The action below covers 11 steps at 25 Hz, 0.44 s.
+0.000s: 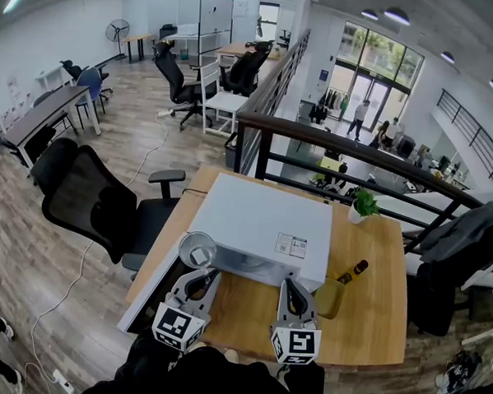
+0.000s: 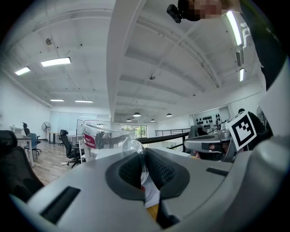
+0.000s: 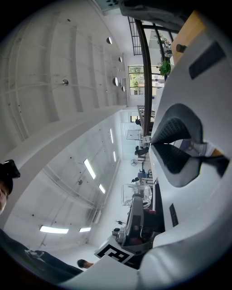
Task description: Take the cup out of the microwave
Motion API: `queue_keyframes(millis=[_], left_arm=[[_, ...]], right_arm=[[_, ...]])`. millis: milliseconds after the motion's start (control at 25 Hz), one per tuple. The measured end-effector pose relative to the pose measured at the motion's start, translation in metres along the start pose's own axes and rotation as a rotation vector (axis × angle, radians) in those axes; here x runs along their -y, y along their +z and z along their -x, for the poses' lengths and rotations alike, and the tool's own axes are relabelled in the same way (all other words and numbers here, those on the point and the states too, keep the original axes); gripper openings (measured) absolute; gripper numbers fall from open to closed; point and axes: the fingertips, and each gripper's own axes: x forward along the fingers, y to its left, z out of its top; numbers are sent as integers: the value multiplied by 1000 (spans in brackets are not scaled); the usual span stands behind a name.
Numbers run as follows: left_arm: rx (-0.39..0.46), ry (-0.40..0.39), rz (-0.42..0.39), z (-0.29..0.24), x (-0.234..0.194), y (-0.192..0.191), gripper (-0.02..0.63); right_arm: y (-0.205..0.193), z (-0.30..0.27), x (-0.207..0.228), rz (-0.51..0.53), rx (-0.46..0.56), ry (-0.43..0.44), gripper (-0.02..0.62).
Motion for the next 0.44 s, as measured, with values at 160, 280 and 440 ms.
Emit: queue_keyframes(millis=[160,280,440], left_arm=[[-1,-1,-2,-1,-1,-1,25],[0,-1,-3,-1,0,-2,25],[-8,-4,-2,0,2,-7,25]], right_arm=[[-1,-2,0,-3,0,-1,15],[-3,-1,0,-1,-2,-2,14],[-4,0,-1,-2,-1,-5,15]])
